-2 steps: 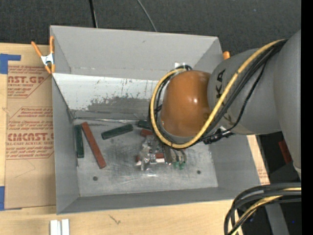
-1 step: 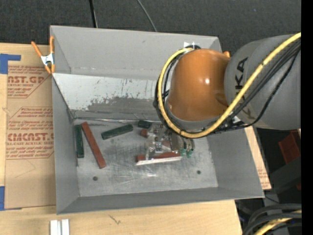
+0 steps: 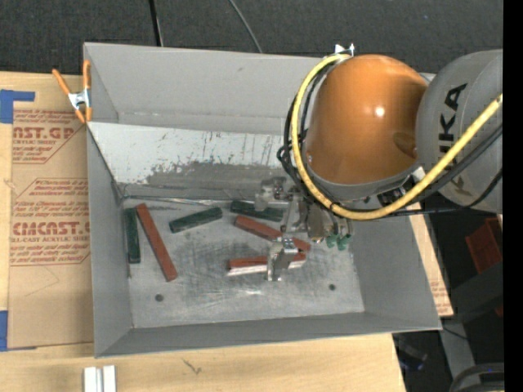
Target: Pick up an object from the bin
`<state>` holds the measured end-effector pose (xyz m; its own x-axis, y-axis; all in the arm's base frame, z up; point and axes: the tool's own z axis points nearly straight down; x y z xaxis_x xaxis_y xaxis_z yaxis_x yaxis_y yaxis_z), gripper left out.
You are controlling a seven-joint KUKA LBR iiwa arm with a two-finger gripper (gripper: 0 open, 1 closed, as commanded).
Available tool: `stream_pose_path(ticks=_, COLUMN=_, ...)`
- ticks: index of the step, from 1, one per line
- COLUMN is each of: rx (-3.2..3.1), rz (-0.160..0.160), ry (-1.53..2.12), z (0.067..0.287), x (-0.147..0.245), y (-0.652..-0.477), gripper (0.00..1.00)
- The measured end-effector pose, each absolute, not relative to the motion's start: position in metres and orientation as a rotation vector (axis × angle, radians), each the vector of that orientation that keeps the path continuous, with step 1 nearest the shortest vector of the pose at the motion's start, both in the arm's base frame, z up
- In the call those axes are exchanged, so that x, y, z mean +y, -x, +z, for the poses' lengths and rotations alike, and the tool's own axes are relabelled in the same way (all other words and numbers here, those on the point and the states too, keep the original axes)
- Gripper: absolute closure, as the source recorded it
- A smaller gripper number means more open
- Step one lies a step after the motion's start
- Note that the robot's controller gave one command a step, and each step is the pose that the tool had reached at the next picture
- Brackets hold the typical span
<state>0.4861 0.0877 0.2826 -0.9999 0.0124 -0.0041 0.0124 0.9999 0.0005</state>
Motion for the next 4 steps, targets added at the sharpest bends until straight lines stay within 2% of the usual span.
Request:
stream_pose_path(ticks=1, rx=3.139, rz=0.001, ry=-0.02, z=0.282, x=0.088, y=-0.486, gripper=0.0)
stream_pose_path(ticks=2, rx=3.133, rz=0.002, ry=0.052, z=0.227, x=0.081, y=-0.486, gripper=0.0)
stream_pose_path(ticks=3, rx=3.136, rz=0.003, ry=-0.027, z=0.151, x=0.084, y=-0.489, gripper=0.0)
stream_pose_path(ticks=4, rx=3.143, rz=0.002, ry=-0.035, z=0.126, x=0.081, y=-0.493, gripper=0.0)
